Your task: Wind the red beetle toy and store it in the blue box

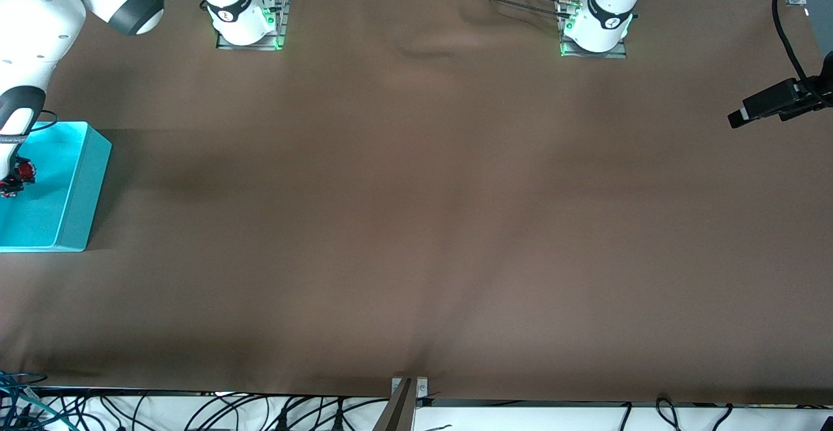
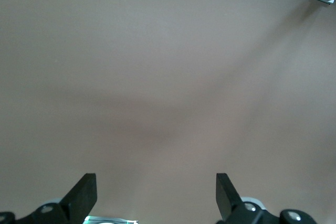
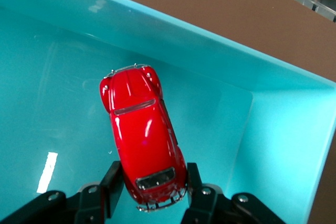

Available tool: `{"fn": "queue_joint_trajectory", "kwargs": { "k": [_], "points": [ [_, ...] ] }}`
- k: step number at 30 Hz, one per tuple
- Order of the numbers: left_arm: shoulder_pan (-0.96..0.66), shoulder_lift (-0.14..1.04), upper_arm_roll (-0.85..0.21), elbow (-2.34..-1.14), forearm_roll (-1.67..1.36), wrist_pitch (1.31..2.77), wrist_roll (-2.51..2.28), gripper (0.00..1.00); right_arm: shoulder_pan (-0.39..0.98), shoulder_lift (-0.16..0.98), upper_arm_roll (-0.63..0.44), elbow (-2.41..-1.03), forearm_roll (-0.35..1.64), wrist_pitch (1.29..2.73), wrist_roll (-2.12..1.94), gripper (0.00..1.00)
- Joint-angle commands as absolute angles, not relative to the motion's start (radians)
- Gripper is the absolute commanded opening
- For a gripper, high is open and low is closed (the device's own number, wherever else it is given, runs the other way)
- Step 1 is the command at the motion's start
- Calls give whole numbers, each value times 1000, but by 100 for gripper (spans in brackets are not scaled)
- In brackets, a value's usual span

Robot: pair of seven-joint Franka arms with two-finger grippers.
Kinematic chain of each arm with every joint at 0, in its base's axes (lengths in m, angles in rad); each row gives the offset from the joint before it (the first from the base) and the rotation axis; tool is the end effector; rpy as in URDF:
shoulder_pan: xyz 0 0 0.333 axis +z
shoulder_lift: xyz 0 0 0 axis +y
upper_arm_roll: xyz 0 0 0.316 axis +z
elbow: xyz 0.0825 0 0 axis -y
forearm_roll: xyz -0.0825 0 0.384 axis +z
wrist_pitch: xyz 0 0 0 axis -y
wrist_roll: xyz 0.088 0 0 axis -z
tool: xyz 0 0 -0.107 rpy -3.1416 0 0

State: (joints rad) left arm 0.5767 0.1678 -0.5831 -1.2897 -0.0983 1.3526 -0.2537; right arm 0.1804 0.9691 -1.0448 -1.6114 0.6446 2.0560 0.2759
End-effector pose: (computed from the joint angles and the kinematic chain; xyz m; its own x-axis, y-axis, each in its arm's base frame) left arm 0.5739 0.0178 0.6567 0.9684 0.2193 -0.1191 0.2370 -0.9576 0.1636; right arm 0.5430 -0.4080 0.2531 0.3124 -0.9463 0.0830 -0.9307 -0.2874 0.2261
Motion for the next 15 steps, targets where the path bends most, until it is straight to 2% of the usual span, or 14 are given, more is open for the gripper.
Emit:
{"fn": "queue_joint_trajectory", "kwargs": {
  "k": [1,9,11,13,14,15],
  "points": [
    [583,175,-588,-1273,-114,1351,-247,100,179,954,-1032,-1618,630,2066,295,0],
    [583,175,-588,-1273,-114,1351,-245,100,179,954,-1020,-1618,629,2066,293,2],
    [583,175,-588,-1273,-114,1351,-247,100,179,956,-1017,-1618,629,2072,293,22],
    [583,175,-588,-1273,-112,1351,-247,100,179,960,-1017,-1618,629,2079,295,28],
    [583,175,-588,-1273,-113,1351,-247,100,179,963,-1017,-1618,629,2080,295,35],
    [583,175,-588,-1275,-114,1351,-247,100,179,968,-1017,-1618,629,2083,296,49]
  ]
}}
